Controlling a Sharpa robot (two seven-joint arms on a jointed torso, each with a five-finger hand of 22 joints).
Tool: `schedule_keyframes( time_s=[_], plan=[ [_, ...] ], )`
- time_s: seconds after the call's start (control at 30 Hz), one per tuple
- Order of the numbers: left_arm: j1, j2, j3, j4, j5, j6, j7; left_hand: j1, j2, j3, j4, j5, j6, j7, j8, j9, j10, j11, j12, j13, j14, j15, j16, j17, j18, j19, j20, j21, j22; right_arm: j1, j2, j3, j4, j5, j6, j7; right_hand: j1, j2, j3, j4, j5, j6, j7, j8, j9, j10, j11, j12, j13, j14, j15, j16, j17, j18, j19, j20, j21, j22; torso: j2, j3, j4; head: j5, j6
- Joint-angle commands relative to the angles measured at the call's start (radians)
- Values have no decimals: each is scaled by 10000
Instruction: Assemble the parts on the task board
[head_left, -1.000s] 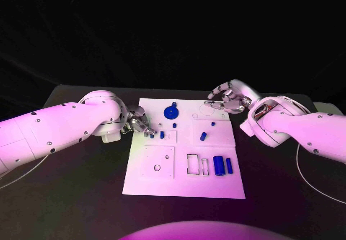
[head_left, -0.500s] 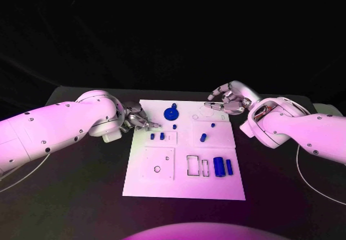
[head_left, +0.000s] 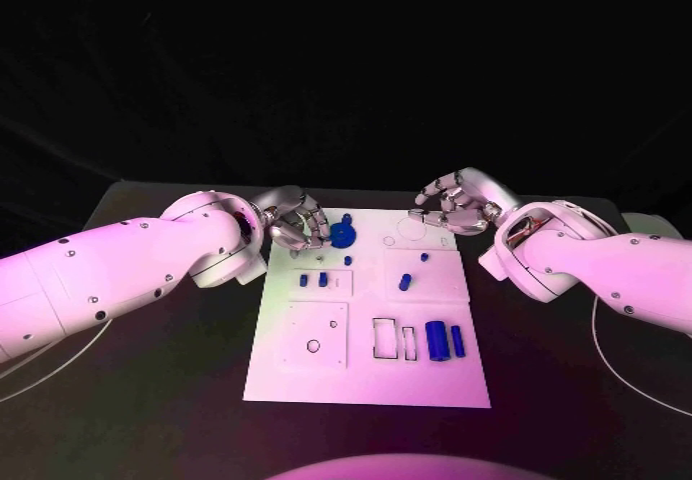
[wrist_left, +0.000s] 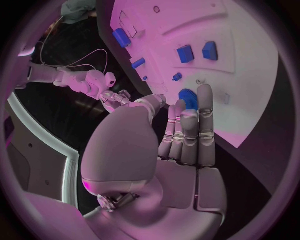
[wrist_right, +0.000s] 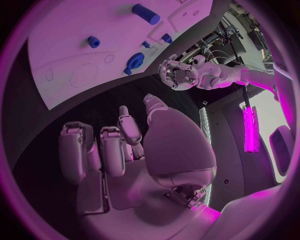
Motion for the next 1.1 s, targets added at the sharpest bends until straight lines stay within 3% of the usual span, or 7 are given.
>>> schedule_keyframes(
  time_s=[0.03,0.13,0.23,0.5,0.63,1.1],
  plan=[
    [-112,132,-29,-32,-1857,-931,2040,175,-95,91,-140,-46,-15,29,-163,-203,-78,-14,-252,-277,-231,14,-162,-310,121,-80,-7,-70,-30,-5,6,-1,-8,89,-167,331,150,-13,147,2,51,-16,-65,94,15,-446,-44,-795,-735,484,-95,-205,608,115,-53,-94,-452,1118,5,-1,-7,-31,45],
    [-211,282,-70,-155,-2888,-1001,2411,164,-256,111,-198,-58,-1,27,-423,-469,-249,7,-637,-620,-410,36,-262,-573,120,-127,3,-91,-20,-6,4,-1,-7,121,-205,399,190,-83,317,4,84,-6,-91,137,15,-1092,-74,-1988,-1847,326,-131,-589,55,269,-336,-134,-1247,619,19,-1,-15,-45,103],
    [-290,423,-106,-290,-3820,-952,2563,104,-397,85,-236,-68,156,-14,-678,-750,-304,69,-1073,-1031,-503,77,-303,-810,117,-137,42,-90,2,-6,3,-1,-2,118,-223,439,184,-111,379,3,95,-5,-99,149,13,-1103,-85,-2168,-2048,332,-144,-634,27,275,-332,-146,-1329,565,36,1,-26,-47,129],
    [-383,696,-134,-542,-5500,-150,2239,77,-440,-144,-413,-80,405,-78,-1277,-1288,-436,213,-1930,-1865,200,178,644,-232,116,84,137,290,272,-6,12,-1,-3,108,-230,455,139,-173,481,6,118,-29,-103,159,4,-1410,-91,-2835,-2711,334,-155,-717,-29,300,-343,-164,-1527,439,33,11,-9,-89,106],
    [-394,833,-137,-688,-5850,84,2095,99,-376,-191,-463,-64,531,-92,-1434,-1429,-265,206,-2069,-2102,902,171,1410,580,-59,690,139,1385,1443,-7,25,-1,-8,115,-230,452,119,-196,519,7,120,-52,-99,157,-1,-1549,-89,-3116,-2985,333,-156,-746,-49,307,-344,-167,-1591,399,31,11,-14,-90,108],
    [-399,1325,-132,-1166,-6229,618,1689,137,-286,-80,-518,-64,872,-204,-1559,-1570,-36,143,-2318,-2460,1633,112,2154,1389,-326,1429,111,2890,3118,-8,73,-1,-15,151,-215,428,89,-210,540,13,120,-66,-96,157,-3,-1648,-85,-3316,-3183,330,-154,-773,-71,315,-350,-168,-1650,364,26,13,-20,-121,63]
  ],
)
